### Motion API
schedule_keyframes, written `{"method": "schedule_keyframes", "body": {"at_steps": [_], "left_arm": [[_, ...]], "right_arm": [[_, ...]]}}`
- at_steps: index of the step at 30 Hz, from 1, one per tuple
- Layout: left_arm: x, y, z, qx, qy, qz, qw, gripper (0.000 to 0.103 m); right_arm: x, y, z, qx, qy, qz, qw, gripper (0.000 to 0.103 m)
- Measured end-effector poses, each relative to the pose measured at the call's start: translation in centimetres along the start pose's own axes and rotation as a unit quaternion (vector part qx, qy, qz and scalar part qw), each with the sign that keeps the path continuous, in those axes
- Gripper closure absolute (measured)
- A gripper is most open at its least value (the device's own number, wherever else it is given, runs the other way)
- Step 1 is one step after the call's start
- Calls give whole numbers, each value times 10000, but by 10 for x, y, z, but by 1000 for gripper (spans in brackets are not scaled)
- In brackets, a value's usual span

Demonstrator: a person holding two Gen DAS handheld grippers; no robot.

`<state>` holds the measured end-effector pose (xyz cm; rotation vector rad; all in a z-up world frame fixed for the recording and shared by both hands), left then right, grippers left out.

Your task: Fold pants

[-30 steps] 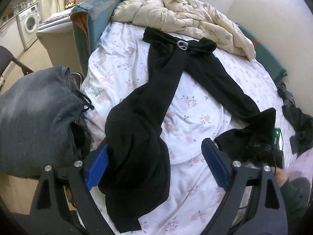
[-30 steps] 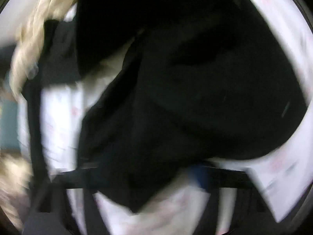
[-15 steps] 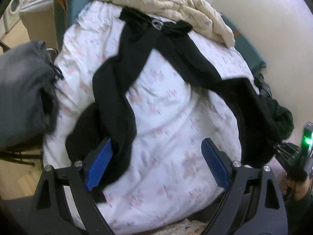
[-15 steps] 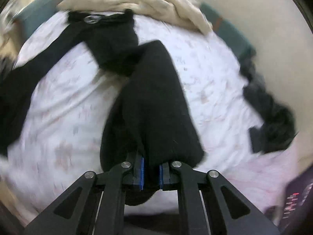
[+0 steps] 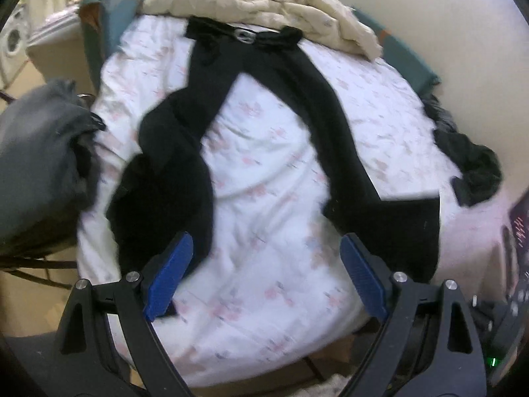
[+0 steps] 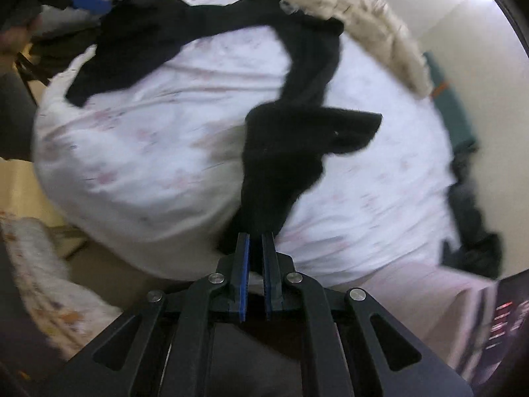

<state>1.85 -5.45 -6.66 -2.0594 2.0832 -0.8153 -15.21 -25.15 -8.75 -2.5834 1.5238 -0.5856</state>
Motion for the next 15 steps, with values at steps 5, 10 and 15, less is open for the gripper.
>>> {"method": "schedule_keyframes", "body": {"at_steps": [5,10,15], "left_arm": [[-26,-9,22,-200,-221,-623,9976,14],[-26,1,34,-415,-328,-540,9971,14],[-7,7,41,-474,-310,-129,9983,14]], "right_arm": [[-31,5,-13,144,-1199,-45,9927,98],[-24,-4,-12,277,-1065,-17,9939,89],[67,-6,25,524,-933,2078,9723,46]]}}
Point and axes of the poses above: each gripper's, at about its wrist camera, not at the fingertips, and z roughly the way its jaws point, x to its right, y to its underside, the point moved 3 cm from there along z, roughly the way its jaws point, and after that the axes turned 3 degrees about -z, right-handed, at the moved point
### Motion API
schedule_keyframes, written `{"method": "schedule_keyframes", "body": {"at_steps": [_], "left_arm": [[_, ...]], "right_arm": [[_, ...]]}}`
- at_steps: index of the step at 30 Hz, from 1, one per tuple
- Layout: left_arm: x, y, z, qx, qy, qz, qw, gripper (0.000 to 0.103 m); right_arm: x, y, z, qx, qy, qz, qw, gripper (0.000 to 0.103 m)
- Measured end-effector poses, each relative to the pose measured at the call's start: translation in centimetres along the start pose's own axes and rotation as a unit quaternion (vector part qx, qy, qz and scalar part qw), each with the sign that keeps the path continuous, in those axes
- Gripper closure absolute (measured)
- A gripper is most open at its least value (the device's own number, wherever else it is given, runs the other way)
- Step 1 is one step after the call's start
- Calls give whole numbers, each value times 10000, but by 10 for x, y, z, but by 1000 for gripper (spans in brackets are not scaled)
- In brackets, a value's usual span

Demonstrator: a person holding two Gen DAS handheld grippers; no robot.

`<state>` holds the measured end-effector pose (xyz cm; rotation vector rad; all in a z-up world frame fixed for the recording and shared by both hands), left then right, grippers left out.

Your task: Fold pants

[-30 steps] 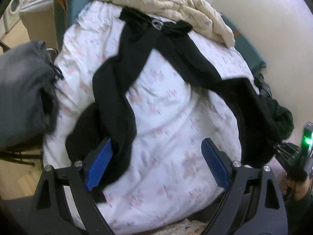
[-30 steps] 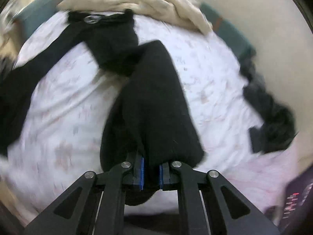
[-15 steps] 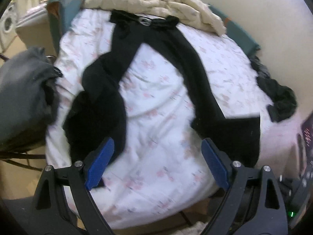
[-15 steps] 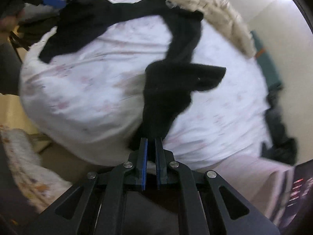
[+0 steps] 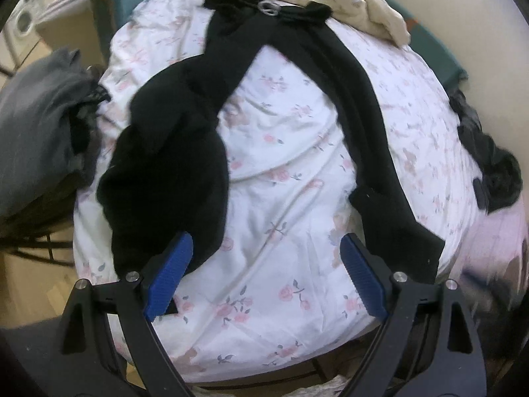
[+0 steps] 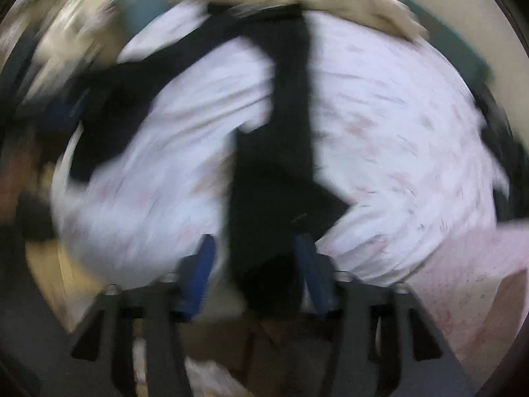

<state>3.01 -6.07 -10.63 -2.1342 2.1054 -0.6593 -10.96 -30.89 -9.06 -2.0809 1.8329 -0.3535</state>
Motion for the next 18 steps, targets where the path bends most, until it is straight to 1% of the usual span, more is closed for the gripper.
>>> {"method": "schedule_keyframes", "body": {"at_steps": [2,3,5,8,10,11,12,13,14,15,16,17,18], "left_arm": [[10,1,0,35,-32,236,9997,14],[14,3,-1,68,-39,392,9992,14],[20,4,-2,127,-83,591,9981,14],[25,3,-3,174,-123,752,9969,14],[24,2,-1,140,-110,715,9973,14],[23,1,0,119,-106,688,9975,14],[23,0,1,103,-109,660,9977,14],[22,-1,2,89,-117,616,9980,14],[21,-1,3,81,-119,592,9981,14],[21,-2,4,68,-118,555,9984,14],[20,-2,4,61,-109,516,9986,14],[20,-2,4,61,-96,485,9988,14],[20,-2,4,67,-84,467,9988,14]], "right_arm": [[36,-7,12,102,-94,895,9959,46],[56,-10,20,105,-176,1412,9898,46],[84,-11,39,119,-323,2200,9749,46],[102,-5,64,49,-680,2782,9581,46],[105,1,83,-170,-1075,3214,9407,46],[105,1,89,-249,-1195,3319,9354,48],[101,-2,90,-216,-1131,3209,9401,63],[97,-6,86,-131,-974,3030,9479,80],[90,-12,79,3,-808,2720,9589,101],[80,-20,68,239,-817,2423,9665,101],[71,-25,59,493,-1045,2245,9676,101],[56,-32,42,845,-1460,1940,9664,101],[43,-35,31,1034,-1698,1664,9658,101]]}}
Point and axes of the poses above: each gripper's, at about its wrist camera, not at the fingertips, and z roughly the way its jaws point, x to its right, y to its underside, the point moved 3 cm from there along z, roughly the way its jaws point, and after that the axes turned 3 degrees about -z, right-handed, at the moved point
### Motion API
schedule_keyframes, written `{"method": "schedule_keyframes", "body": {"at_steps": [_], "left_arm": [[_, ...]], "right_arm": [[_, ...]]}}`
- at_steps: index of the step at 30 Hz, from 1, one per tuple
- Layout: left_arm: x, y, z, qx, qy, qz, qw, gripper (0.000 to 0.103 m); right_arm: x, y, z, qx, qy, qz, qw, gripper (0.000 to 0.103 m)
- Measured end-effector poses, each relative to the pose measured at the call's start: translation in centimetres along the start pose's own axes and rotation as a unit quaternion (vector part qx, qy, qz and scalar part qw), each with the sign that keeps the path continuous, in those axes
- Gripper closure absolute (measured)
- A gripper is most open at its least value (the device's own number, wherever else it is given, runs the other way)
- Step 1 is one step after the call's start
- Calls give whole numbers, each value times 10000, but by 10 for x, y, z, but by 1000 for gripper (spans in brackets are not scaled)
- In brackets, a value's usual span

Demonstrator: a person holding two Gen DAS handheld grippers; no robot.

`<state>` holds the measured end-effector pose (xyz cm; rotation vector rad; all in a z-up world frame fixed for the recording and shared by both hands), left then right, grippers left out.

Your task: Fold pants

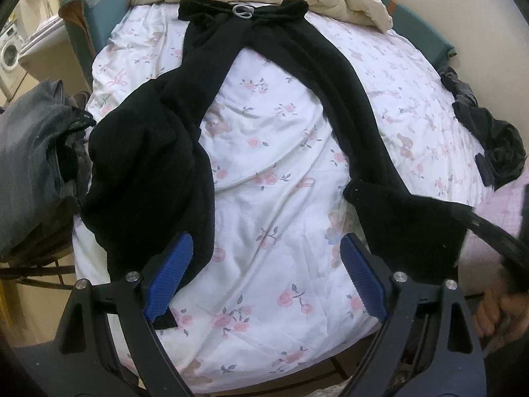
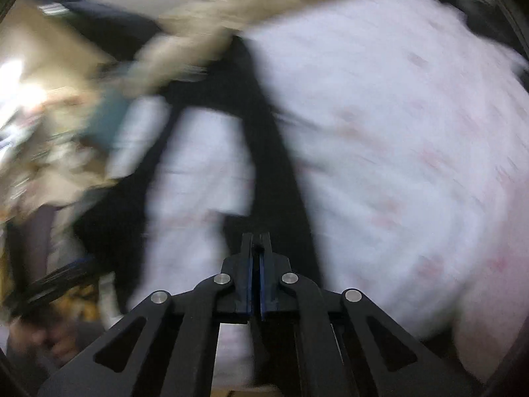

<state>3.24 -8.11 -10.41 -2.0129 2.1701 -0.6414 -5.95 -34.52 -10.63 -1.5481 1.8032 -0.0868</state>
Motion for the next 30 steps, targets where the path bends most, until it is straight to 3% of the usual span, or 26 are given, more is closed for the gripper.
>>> {"method": "schedule_keyframes", "body": {"at_steps": [3,8,11,14,16,17,19,20,22,24,27,28,30], "left_arm": [[2,1,0,31,-32,54,10000,14],[3,5,7,-69,-135,125,9998,14],[3,6,11,-164,-126,67,9998,14],[4,9,15,-236,-154,63,9996,14],[4,12,20,-347,-153,69,9993,14],[4,15,23,-429,-141,67,9990,14],[5,21,30,-609,-87,55,9981,14],[7,24,34,-706,-62,54,9975,14],[11,32,47,-917,-79,38,9957,14],[15,43,64,-1178,-140,2,9929,14],[23,67,95,-1696,-106,-142,9854,15],[28,76,105,-1845,-115,-102,9827,19],[41,87,116,-1888,-157,177,9817,47]], "right_arm": [[-55,18,-5,-255,-904,-838,9920,101],[-115,73,32,-1447,-1711,-1652,9605,101],[-128,96,52,-2074,-2045,-1653,9422,96],[-127,103,66,-2431,-1739,-1714,9387,94],[-118,94,62,-2297,-1624,-1556,9469,90],[-110,85,57,-2186,-1643,-1387,9518,82],[-94,72,41,-1868,-1730,-1011,9618,55],[-82,62,27,-1569,-1728,-807,9690,34],[-64,47,6,-999,-1509,-618,9815,31],[-29,34,-16,-421,-900,-165,9949,31],[35,36,-31,-112,-233,1066,9940,31],[52,41,-32,-154,-45,1401,9900,31],[83,54,-30,-391,237,1965,9794,31]]}}
Point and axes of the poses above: each gripper's, at about its wrist camera, not at the fingertips, and z roughly the way its jaws point, x to its right, y to its underside, the point moved 3 cm from there along z, roughly the way its jaws point, and after that the axes turned 3 degrees about -z, right-handed, at the moved point
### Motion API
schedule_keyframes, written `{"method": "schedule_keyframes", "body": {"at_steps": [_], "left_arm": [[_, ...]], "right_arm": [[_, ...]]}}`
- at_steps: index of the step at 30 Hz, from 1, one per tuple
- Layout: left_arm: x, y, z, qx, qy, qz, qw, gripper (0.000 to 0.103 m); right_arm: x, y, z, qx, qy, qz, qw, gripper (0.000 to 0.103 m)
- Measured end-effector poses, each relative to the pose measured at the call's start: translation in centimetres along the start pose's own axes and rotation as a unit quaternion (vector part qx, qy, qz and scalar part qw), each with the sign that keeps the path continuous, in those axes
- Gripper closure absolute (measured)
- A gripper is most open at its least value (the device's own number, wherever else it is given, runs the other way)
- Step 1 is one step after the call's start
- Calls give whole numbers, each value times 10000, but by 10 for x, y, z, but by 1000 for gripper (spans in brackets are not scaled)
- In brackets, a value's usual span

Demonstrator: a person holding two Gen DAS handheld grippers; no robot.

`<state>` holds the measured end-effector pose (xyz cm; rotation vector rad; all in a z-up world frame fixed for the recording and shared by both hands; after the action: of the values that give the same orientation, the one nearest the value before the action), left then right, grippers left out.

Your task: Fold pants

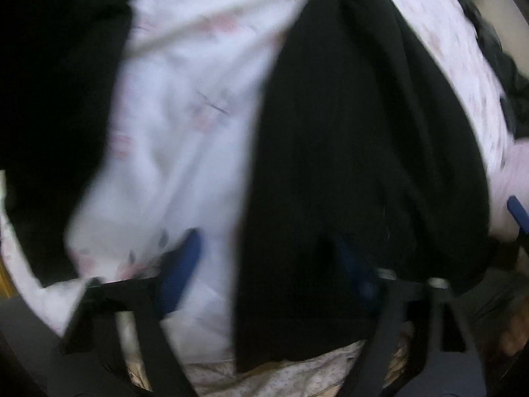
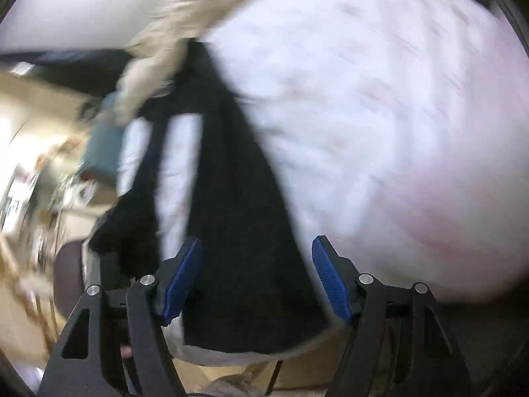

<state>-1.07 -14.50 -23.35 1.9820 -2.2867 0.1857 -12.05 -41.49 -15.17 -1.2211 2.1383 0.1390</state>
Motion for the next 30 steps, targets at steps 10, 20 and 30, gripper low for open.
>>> {"method": "schedule_keyframes", "body": {"at_steps": [10,20,30], "left_arm": [[39,21,-89,1062,789,997,9862,100],[-19,50,-170,1819,1618,247,9696,101],[-33,45,-177,2106,1326,28,9685,100]], "right_arm": [[-3,29,49,-1329,385,-269,9900,33],[-83,45,-2,-773,10,-1875,9792,99],[-137,47,-46,-531,-151,-2554,9652,96]]}}
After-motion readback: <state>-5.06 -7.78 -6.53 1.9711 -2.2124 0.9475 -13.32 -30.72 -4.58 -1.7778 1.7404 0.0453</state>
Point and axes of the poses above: each gripper's, at about its wrist camera, not at the fingertips, and z roughly the way its jaws point, x to its right, y to its underside, the point moved 3 cm from there along z, roughly the way its jaws point, and after that the axes turned 3 degrees about -z, right-handed, at the moved point
